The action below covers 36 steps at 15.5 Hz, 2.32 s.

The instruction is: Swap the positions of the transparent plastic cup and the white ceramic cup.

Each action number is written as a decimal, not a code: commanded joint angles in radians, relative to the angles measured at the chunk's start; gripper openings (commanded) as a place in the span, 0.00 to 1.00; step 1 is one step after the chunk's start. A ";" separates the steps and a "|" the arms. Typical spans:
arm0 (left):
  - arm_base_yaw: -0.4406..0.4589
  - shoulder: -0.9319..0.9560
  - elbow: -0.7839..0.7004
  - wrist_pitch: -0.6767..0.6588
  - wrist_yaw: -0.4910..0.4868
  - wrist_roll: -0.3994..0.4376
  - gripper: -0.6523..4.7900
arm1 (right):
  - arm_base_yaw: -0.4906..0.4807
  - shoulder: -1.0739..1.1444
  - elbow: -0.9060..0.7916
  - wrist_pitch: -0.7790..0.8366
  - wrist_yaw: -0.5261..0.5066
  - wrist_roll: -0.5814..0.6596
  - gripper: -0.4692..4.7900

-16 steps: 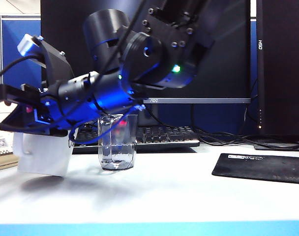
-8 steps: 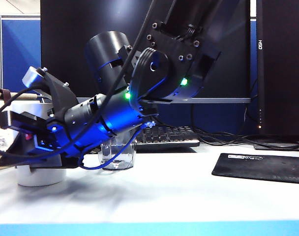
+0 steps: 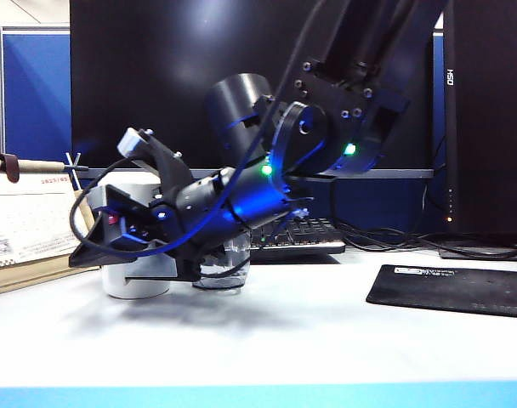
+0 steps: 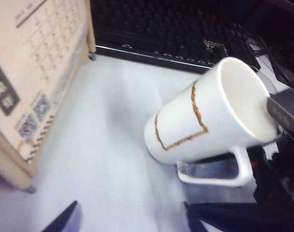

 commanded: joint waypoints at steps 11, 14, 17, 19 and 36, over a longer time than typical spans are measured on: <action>-0.014 -0.001 0.005 0.027 0.010 0.003 0.61 | 0.029 -0.098 -0.010 -0.138 -0.074 0.007 0.72; -0.014 -0.001 0.005 0.034 0.011 0.000 0.61 | 0.024 -0.106 0.019 -0.114 0.021 -0.001 0.36; -0.014 -0.001 0.005 0.035 0.010 0.001 0.61 | 0.014 -0.103 0.051 -0.130 0.039 -0.003 0.25; -0.015 -0.001 0.005 0.037 0.009 0.004 0.61 | 0.014 -0.103 0.051 -0.158 0.038 -0.008 0.36; -0.378 0.026 0.005 0.405 0.026 -0.170 0.55 | 0.015 -0.758 0.050 -0.617 0.275 -0.196 0.49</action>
